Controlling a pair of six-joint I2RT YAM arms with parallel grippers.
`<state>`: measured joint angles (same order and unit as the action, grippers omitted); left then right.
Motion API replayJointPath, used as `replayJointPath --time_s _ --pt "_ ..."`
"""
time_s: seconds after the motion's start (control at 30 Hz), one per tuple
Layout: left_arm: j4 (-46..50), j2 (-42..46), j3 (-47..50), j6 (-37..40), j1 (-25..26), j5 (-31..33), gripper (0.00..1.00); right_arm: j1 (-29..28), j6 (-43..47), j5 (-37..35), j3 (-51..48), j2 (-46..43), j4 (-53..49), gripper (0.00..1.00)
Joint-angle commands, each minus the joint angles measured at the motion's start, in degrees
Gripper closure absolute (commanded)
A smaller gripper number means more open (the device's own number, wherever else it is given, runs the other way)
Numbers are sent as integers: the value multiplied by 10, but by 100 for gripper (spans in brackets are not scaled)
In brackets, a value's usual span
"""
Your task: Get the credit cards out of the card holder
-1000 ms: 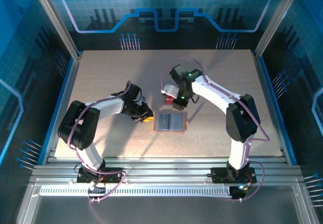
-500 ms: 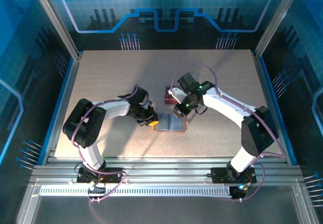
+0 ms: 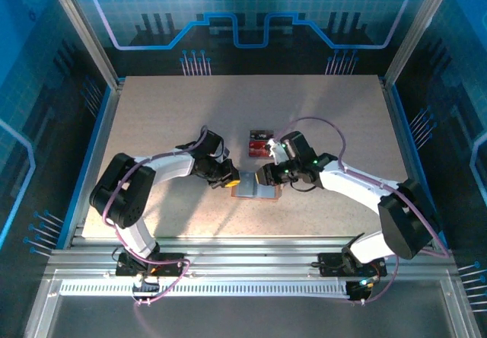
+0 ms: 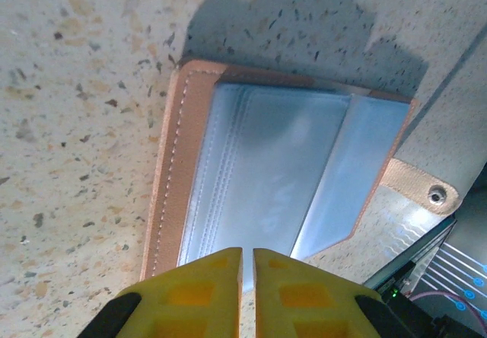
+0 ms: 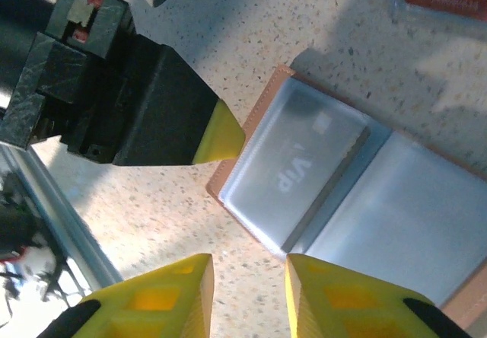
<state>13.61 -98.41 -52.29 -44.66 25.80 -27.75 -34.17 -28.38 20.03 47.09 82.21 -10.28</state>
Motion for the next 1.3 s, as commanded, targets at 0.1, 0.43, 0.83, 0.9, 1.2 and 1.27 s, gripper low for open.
replayJointPath --time_s 0.1,0.43,0.83,0.9,1.2,1.27 --pt "-38 6 19 -26 3 7 91 -5 -134 52 -9 11 74 69" --pt "-3 5 17 -8 0 34 95 0 -230 64 -12 73 114 73" --pt "-13 -15 34 -4 -3 16 99 4 -277 113 29 169 110 76" --pt "-5 -16 35 1 -4 16 99 4 -279 111 30 176 111 76" --pt "-24 -10 61 -16 6 4 100 9 -270 111 52 193 84 73" --pt "-25 -9 62 -18 11 3 99 10 -262 106 54 191 73 73"
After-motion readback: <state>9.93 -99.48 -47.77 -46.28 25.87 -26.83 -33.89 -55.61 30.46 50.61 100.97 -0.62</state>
